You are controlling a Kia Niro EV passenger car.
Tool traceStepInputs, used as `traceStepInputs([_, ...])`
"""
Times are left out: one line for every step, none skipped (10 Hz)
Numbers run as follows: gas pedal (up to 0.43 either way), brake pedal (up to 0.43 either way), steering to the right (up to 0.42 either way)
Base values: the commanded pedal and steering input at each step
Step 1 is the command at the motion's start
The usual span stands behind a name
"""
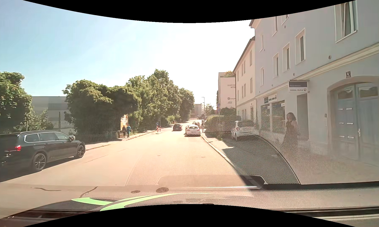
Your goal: Follow the waypoints while adhering to traffic rules and regulations
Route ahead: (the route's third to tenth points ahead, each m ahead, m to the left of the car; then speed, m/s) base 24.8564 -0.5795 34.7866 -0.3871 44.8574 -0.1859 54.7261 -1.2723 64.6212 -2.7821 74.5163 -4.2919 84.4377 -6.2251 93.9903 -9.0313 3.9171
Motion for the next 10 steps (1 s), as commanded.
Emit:
traceStepInputs([0.0, 0.152, 0.009])
traceStepInputs([0.0, 0.159, 0.009])
traceStepInputs([0.0, 0.159, 0.01])
traceStepInputs([0.0, 0.177, 0.011])
traceStepInputs([0.0, 0.189, 0.011])
traceStepInputs([0.0, 0.201, 0.011])
traceStepInputs([0.0, 0.207, 0.01])
traceStepInputs([0.0, 0.213, 0.01])
traceStepInputs([0.0, 0.22, 0.01])
traceStepInputs([0.0, 0.22, 0.009])
